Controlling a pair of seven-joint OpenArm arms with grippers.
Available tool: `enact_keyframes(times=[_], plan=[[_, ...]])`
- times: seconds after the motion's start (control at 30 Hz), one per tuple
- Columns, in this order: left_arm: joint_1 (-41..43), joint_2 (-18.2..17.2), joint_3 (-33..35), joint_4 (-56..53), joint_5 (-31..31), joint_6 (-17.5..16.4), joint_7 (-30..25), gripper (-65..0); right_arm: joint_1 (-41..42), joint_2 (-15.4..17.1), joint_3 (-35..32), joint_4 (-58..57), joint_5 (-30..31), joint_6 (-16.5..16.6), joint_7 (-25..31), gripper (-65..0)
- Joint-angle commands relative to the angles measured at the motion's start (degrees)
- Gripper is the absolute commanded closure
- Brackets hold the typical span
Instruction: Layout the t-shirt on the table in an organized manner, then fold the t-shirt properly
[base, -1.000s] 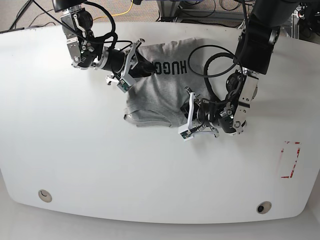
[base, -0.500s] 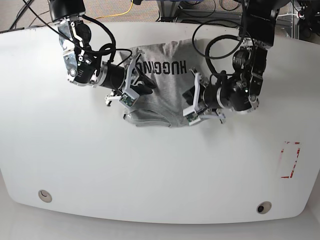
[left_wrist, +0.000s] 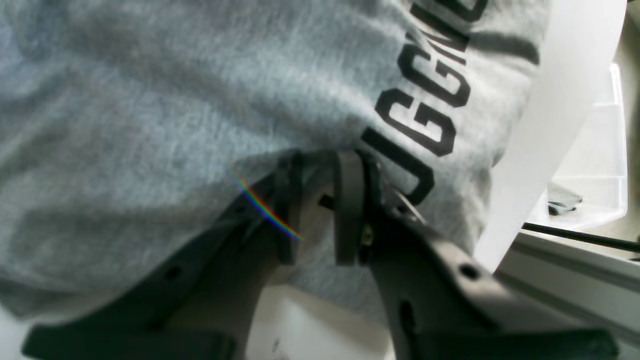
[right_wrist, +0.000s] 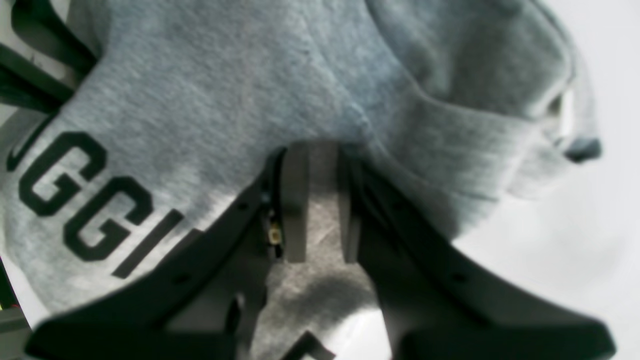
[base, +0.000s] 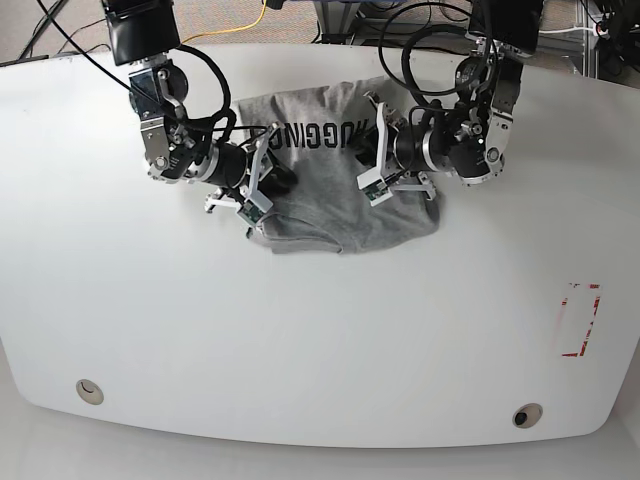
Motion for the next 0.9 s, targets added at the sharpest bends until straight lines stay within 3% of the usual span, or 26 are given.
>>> enact_keyframes(times=[0.0,0.3,0.57,0.87], plan=[[-0.7,-2.4,-0.2,-2.8,-0.6,-0.1,-2.0,-10.3,-0.9,0.4,0.2,0.7,0.4,0.4,1.5,-9.5],[-3.8,-7.6,-0.4,-8.6,-0.6,-0.1,-3.3,-10.3,-2.6,-2.7,0.3,0.9,0.0,0.4,1.5,-9.5],[-4.2,-11.6,-0.4,-4.8,-0.8,-0.1,-3.4,-10.3,-1.9,-4.2,0.3,6.1,0.0,0.4,1.0,-9.5],[-3.5,-11.7,-0.2,6.8,-0.9,-0.1,-3.1,-10.3,-0.5,-4.1,5.7,16.3,0.0,0.4,-8.8,-9.5]])
